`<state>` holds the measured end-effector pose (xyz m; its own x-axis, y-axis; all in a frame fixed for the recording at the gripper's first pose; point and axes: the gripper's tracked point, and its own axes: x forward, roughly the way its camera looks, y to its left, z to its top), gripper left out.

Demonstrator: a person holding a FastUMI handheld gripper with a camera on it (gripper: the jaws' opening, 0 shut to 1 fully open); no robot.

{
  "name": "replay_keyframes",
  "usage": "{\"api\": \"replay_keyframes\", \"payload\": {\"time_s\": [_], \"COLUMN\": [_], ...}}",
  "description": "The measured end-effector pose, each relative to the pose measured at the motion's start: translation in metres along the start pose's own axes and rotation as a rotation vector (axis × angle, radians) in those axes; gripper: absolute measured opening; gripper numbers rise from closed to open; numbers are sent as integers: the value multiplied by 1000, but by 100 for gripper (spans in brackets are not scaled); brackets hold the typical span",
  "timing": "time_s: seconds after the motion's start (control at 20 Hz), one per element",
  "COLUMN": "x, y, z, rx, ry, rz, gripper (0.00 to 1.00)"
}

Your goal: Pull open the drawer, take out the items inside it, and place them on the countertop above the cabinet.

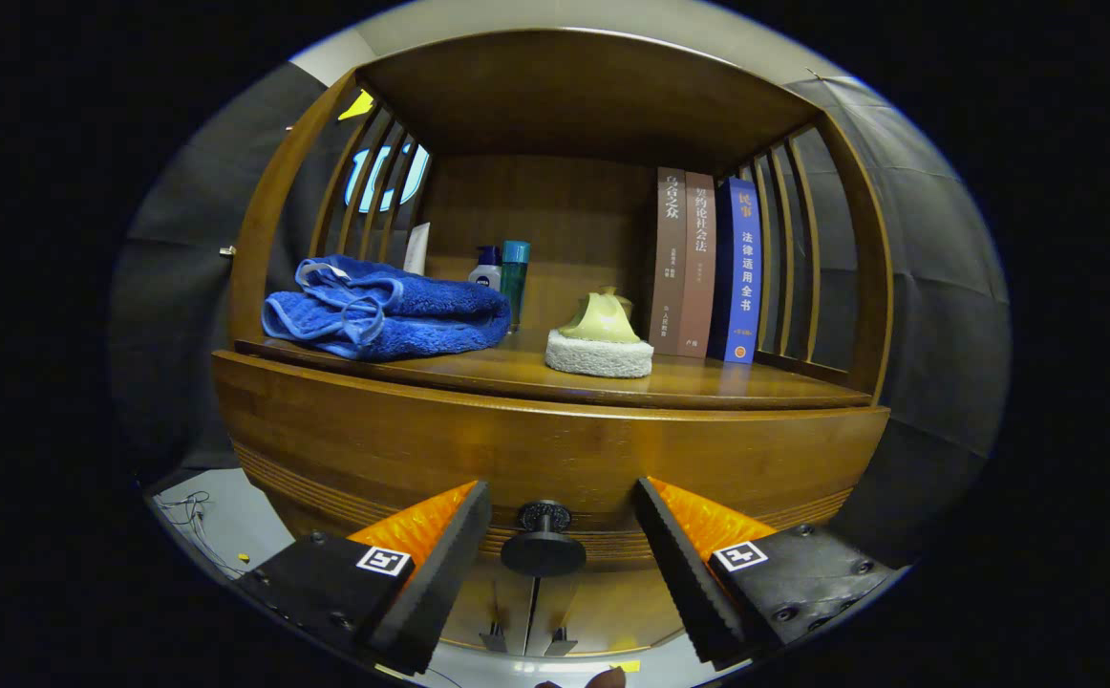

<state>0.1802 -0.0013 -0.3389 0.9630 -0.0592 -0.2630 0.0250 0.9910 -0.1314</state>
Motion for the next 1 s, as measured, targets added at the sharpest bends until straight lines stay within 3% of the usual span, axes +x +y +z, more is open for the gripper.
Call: {"api": "replay_keyframes", "payload": {"time_s": [0.2, 0.55, 1.0], "x": [0, -1, -71], "y": [1, 3, -15], "z": [-2, 4, 99], "rx": [-40, 19, 64], "ry": [-17, -2, -126], "rz": [-10, -2, -23], "gripper": [99, 99, 99]}}
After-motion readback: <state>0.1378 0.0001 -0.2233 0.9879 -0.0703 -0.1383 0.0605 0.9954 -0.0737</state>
